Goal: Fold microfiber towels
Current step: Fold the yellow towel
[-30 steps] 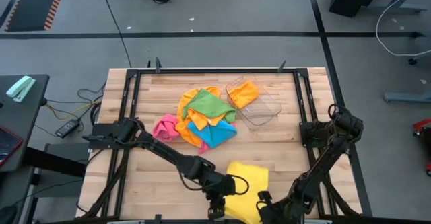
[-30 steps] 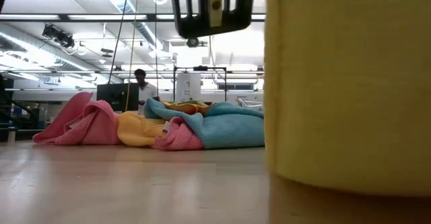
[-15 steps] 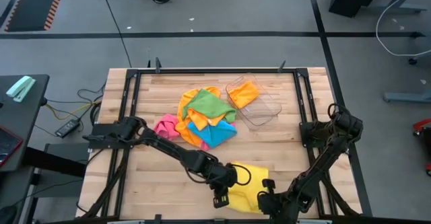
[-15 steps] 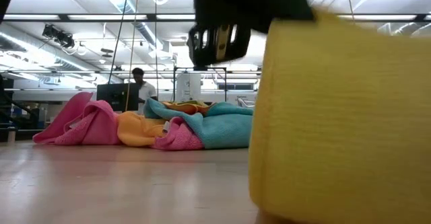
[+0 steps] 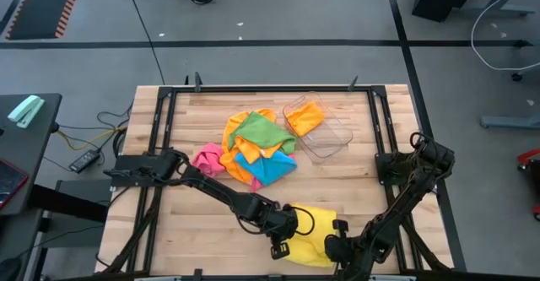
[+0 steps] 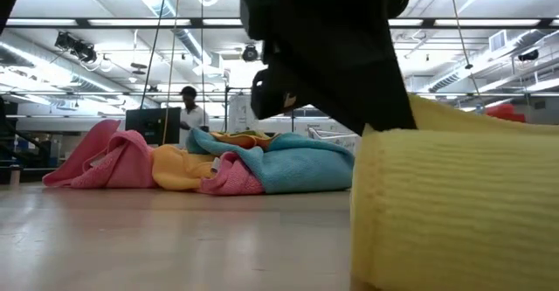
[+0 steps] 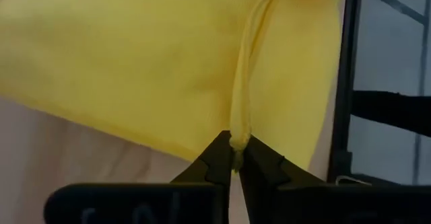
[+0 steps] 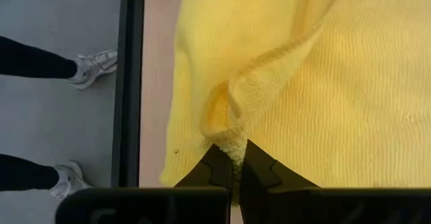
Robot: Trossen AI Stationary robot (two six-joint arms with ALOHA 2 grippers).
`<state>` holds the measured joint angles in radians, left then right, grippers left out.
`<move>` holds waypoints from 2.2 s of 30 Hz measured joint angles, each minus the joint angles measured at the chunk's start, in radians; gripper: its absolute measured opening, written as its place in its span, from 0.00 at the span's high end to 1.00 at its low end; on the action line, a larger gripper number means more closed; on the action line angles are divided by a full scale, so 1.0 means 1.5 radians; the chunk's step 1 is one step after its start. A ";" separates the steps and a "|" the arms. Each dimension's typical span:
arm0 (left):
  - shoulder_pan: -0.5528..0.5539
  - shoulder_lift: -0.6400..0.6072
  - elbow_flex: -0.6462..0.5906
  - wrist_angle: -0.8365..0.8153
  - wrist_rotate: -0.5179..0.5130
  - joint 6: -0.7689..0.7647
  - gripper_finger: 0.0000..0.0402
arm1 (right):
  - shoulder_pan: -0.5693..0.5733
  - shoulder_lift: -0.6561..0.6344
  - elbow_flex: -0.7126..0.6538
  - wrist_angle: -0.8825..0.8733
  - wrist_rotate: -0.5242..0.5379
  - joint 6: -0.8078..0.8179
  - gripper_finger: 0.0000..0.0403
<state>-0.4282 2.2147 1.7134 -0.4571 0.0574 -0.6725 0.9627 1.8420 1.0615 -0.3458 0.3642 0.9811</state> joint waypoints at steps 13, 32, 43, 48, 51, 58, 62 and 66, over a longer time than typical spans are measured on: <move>0.001 0.030 0.000 0.027 -0.029 0.011 0.90 | 0.000 0.000 0.001 -0.007 -0.027 0.068 0.91; -0.001 0.040 0.000 0.023 -0.046 0.016 0.88 | -0.008 -0.127 0.005 -0.077 0.048 0.083 0.62; -0.001 0.040 0.000 0.011 -0.046 0.004 0.88 | -0.023 0.024 0.005 0.030 0.094 0.019 0.64; -0.001 0.035 0.000 -0.010 -0.038 0.004 0.85 | -0.037 0.075 0.006 0.021 0.072 0.014 0.66; 0.000 0.015 -0.001 -0.022 -0.016 0.008 0.81 | -0.043 0.085 0.009 0.026 0.058 0.011 0.67; -0.004 -0.018 0.000 0.014 0.000 0.052 0.70 | -0.043 0.071 0.006 0.021 0.056 0.007 0.68; -0.014 -0.005 0.001 0.085 -0.003 0.092 0.70 | -0.051 0.070 0.006 0.020 0.050 0.010 0.68; -0.027 0.027 0.001 0.085 -0.061 0.108 0.72 | -0.055 0.070 0.005 0.027 0.049 0.010 0.68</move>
<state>-0.4682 2.2547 1.7148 -0.3293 -0.0336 -0.5106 0.8795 1.9469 1.0694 -0.3057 0.4374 0.9963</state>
